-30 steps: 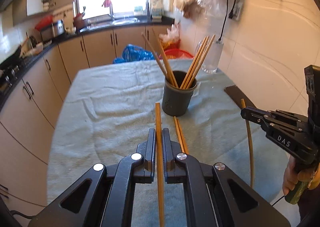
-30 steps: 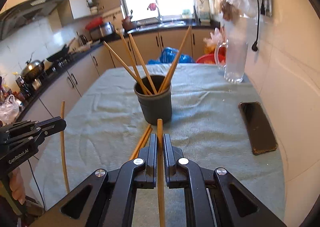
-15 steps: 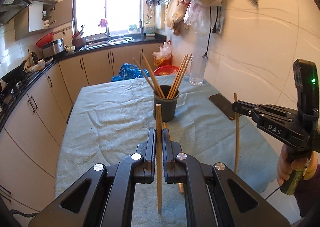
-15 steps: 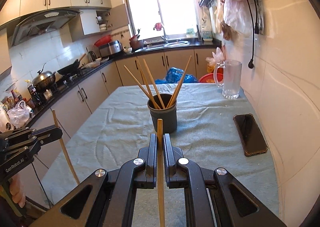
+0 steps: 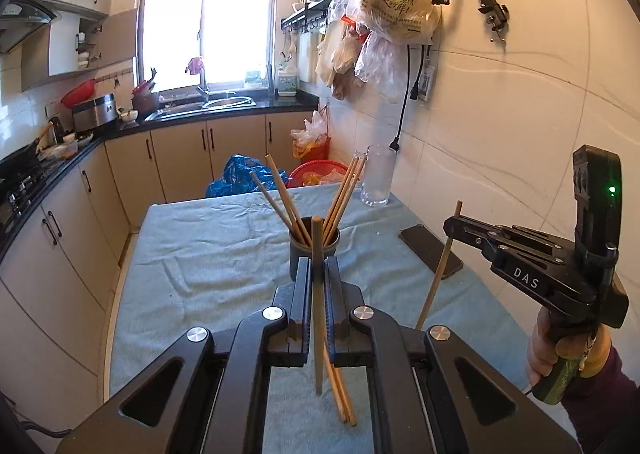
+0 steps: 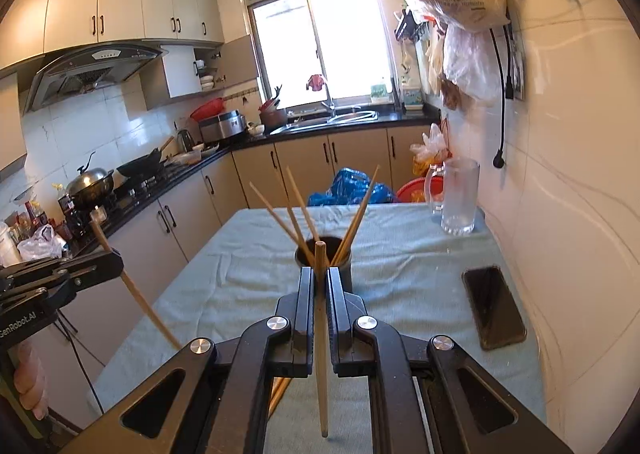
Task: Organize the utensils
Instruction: 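Raise both held chopsticks upright and carry them above the black cup, then open the left tool over the cup while the right tool releases its chopstick, then move both open tools back down to the last chopsticks on the towel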
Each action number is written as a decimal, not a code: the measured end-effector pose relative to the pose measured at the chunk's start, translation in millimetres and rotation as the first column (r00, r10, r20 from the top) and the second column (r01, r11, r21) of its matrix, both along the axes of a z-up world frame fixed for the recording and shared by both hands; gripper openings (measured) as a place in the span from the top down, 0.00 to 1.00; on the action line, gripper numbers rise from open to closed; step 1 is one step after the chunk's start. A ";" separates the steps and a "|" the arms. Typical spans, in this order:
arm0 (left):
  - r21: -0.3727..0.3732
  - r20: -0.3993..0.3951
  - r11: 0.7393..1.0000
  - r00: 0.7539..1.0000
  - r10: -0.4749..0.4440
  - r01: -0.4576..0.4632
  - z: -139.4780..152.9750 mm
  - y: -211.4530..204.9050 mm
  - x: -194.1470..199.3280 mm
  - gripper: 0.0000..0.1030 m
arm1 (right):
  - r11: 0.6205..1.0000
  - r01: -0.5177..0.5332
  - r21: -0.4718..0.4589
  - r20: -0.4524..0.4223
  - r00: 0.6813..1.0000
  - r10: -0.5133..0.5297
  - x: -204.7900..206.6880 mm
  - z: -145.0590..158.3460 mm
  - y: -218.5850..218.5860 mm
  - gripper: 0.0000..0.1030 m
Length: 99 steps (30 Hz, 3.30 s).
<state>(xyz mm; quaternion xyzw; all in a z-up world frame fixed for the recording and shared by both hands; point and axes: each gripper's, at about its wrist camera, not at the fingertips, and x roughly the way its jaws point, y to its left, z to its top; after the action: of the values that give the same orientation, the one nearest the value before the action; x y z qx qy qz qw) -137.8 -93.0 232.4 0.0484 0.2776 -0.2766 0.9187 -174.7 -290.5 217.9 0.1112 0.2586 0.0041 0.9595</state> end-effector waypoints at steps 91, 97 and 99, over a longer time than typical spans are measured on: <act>0.069 -0.214 0.924 0.899 0.382 -0.376 -147.8 70.3 37.2 0.44 | 0.962 -0.254 -0.100 -0.574 0.804 0.152 54.1 -186.3 103.4 0.67; 0.087 -0.281 0.954 0.912 0.299 -0.287 -168.0 45.7 34.7 0.44 | 0.985 -0.160 -0.066 -0.561 0.822 0.096 59.1 -188.1 81.2 0.92; 0.097 -0.301 0.966 0.919 0.256 -0.238 -175.4 31.2 32.4 0.44 | 0.992 -0.116 -0.043 -0.558 0.827 0.072 52.0 -188.7 64.1 0.93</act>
<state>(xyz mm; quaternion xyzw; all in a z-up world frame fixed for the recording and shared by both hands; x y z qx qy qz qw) -105.4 -61.8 57.0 -0.0043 0.4308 -0.1543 0.8892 -122.7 -226.4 29.2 0.0587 0.5310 0.0092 0.8453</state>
